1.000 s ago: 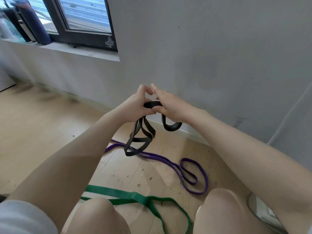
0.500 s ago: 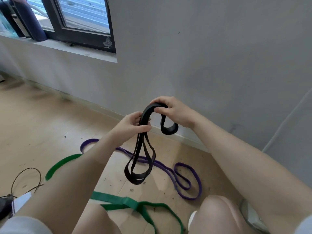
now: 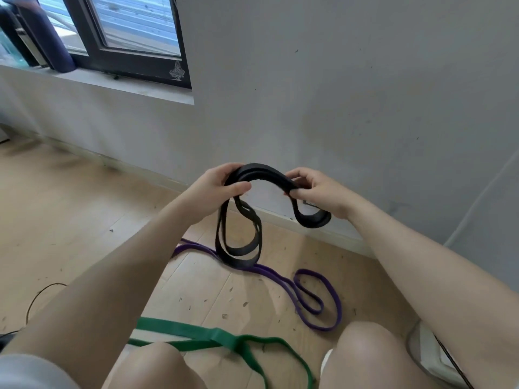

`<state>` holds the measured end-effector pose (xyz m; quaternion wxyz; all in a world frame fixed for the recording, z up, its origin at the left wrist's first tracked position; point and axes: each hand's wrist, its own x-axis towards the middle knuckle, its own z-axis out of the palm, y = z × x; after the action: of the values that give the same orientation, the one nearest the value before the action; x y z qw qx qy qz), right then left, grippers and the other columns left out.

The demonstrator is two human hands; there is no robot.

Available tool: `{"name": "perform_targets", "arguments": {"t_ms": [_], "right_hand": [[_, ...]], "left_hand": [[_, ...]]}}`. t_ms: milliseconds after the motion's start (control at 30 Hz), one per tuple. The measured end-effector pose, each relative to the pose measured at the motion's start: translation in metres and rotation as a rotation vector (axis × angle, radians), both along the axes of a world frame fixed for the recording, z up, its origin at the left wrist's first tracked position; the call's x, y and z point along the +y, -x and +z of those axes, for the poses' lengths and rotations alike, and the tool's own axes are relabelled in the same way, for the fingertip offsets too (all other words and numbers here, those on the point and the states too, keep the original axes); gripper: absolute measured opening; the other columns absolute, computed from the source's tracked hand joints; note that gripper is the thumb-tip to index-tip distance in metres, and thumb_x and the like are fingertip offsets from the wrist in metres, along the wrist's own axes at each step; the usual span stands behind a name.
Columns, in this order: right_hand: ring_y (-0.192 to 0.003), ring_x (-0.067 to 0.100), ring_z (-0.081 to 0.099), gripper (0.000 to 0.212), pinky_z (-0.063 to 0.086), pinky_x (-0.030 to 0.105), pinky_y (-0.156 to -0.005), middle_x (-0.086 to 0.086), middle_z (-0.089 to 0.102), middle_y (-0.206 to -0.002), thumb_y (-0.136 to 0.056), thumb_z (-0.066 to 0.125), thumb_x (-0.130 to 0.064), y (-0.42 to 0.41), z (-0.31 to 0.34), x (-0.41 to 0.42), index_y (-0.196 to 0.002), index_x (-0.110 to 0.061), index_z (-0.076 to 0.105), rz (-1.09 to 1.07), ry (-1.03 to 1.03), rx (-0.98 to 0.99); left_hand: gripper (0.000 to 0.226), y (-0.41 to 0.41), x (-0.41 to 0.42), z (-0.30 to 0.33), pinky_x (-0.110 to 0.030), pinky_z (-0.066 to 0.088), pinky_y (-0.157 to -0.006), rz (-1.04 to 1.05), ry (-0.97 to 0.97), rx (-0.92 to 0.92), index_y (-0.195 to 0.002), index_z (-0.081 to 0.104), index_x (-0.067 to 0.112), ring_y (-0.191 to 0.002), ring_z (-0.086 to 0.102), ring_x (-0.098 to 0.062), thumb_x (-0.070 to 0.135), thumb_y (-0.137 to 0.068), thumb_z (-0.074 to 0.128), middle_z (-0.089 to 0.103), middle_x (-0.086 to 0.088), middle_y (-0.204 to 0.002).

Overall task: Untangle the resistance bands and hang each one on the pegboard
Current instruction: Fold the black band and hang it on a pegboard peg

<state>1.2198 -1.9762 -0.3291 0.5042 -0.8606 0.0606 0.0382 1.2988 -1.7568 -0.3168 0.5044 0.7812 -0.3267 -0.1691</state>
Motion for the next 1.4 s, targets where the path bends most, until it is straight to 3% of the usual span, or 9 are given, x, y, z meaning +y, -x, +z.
{"name": "perform_targets", "arguments": {"t_ms": [67, 200, 367, 533, 667, 800, 1000, 1167, 1400], "right_hand": [[-0.111, 0.011, 0.054, 0.049, 0.039, 0.025, -0.094, -0.004, 0.059, -0.118, -0.085, 0.063, -0.013, 0.001, 0.007, 0.007, -0.129, -0.026, 0.044, 0.120, 0.145, 0.051], [-0.111, 0.006, 0.051, 0.070, 0.041, 0.007, -0.085, -0.006, 0.052, -0.122, -0.083, 0.067, -0.012, -0.007, 0.027, 0.028, -0.141, -0.025, 0.030, 0.194, 0.104, -0.074], [-0.108, 0.013, 0.059, 0.049, 0.045, 0.031, -0.098, -0.002, 0.062, -0.118, -0.087, 0.063, -0.013, -0.013, 0.034, 0.033, -0.131, -0.021, 0.045, 0.282, 0.234, -0.062], [-0.099, 0.013, 0.057, 0.038, 0.042, 0.020, -0.085, -0.002, 0.062, -0.109, -0.090, 0.060, -0.016, -0.018, 0.034, 0.040, -0.127, -0.016, 0.050, 0.292, 0.349, -0.121], [-0.096, 0.008, 0.054, 0.030, 0.040, 0.014, -0.079, -0.003, 0.059, -0.105, -0.090, 0.058, -0.011, -0.018, 0.025, 0.040, -0.120, -0.011, 0.055, 0.243, 0.251, -0.159], [-0.093, 0.008, 0.055, 0.030, 0.040, 0.005, -0.076, -0.001, 0.060, -0.104, -0.089, 0.060, -0.008, -0.019, 0.026, 0.033, -0.118, -0.009, 0.056, 0.195, 0.172, -0.154], [-0.088, 0.008, 0.058, 0.029, 0.043, 0.014, -0.076, -0.006, 0.064, -0.098, -0.088, 0.062, -0.013, -0.019, 0.033, 0.019, -0.116, -0.017, 0.056, 0.179, 0.213, -0.052], [-0.080, 0.009, 0.055, 0.024, 0.043, 0.025, -0.072, -0.010, 0.059, -0.089, -0.086, 0.065, -0.020, -0.022, 0.036, 0.019, -0.109, -0.021, 0.059, 0.303, 0.573, 0.078], [-0.071, 0.010, 0.056, 0.015, 0.043, 0.024, -0.065, -0.005, 0.062, -0.082, -0.084, 0.066, -0.021, -0.018, 0.038, 0.018, -0.099, -0.020, 0.063, 0.301, 0.447, 0.113]], "left_hand": [[0.032, 0.001, -0.008, 0.008, -0.025, 0.047, -0.086, -0.061, -0.061, -0.024, -0.120, 0.054, 0.019, -0.089, 0.060, -0.011, 0.017, -0.089, 0.060, 0.063, 0.003, -0.096], [0.032, 0.005, -0.023, 0.014, -0.023, 0.047, -0.085, -0.153, -0.161, -0.095, -0.117, 0.057, 0.022, -0.093, 0.062, -0.010, 0.019, -0.086, 0.065, 0.067, 0.004, -0.100], [0.034, 0.003, -0.018, 0.010, -0.027, 0.047, -0.088, -0.117, -0.186, -0.061, -0.114, 0.057, 0.023, -0.094, 0.062, -0.011, 0.020, -0.082, 0.070, 0.067, 0.003, -0.101], [0.052, 0.004, -0.005, -0.011, -0.029, 0.048, -0.087, 0.054, -0.062, 0.043, -0.117, 0.042, 0.020, -0.097, 0.063, -0.013, 0.021, -0.076, 0.075, 0.066, 0.001, -0.104], [0.037, 0.009, -0.001, -0.033, -0.031, 0.047, -0.092, 0.166, -0.089, -0.079, -0.110, 0.052, 0.020, -0.106, 0.056, -0.010, 0.022, -0.078, 0.072, 0.060, 0.006, -0.110], [0.024, 0.013, -0.006, -0.042, -0.028, 0.048, -0.086, 0.206, -0.098, -0.066, -0.104, 0.053, 0.019, -0.095, 0.059, -0.012, 0.016, -0.083, 0.065, 0.062, 0.004, -0.100], [0.009, 0.008, -0.003, -0.032, -0.025, 0.043, -0.074, 0.124, -0.099, -0.109, -0.095, 0.057, 0.018, -0.081, 0.057, -0.013, 0.016, -0.086, 0.059, 0.060, 0.000, -0.086], [0.006, -0.003, 0.009, -0.009, -0.028, 0.046, -0.078, -0.016, -0.198, -0.068, -0.093, 0.058, 0.024, -0.079, 0.060, -0.015, 0.021, -0.088, 0.060, 0.064, -0.001, -0.084], [0.024, -0.008, 0.003, -0.021, -0.023, 0.035, -0.067, -0.093, -0.491, -0.449, -0.116, 0.056, 0.012, -0.077, 0.049, -0.015, 0.021, -0.094, 0.051, 0.054, 0.002, -0.089]]}}
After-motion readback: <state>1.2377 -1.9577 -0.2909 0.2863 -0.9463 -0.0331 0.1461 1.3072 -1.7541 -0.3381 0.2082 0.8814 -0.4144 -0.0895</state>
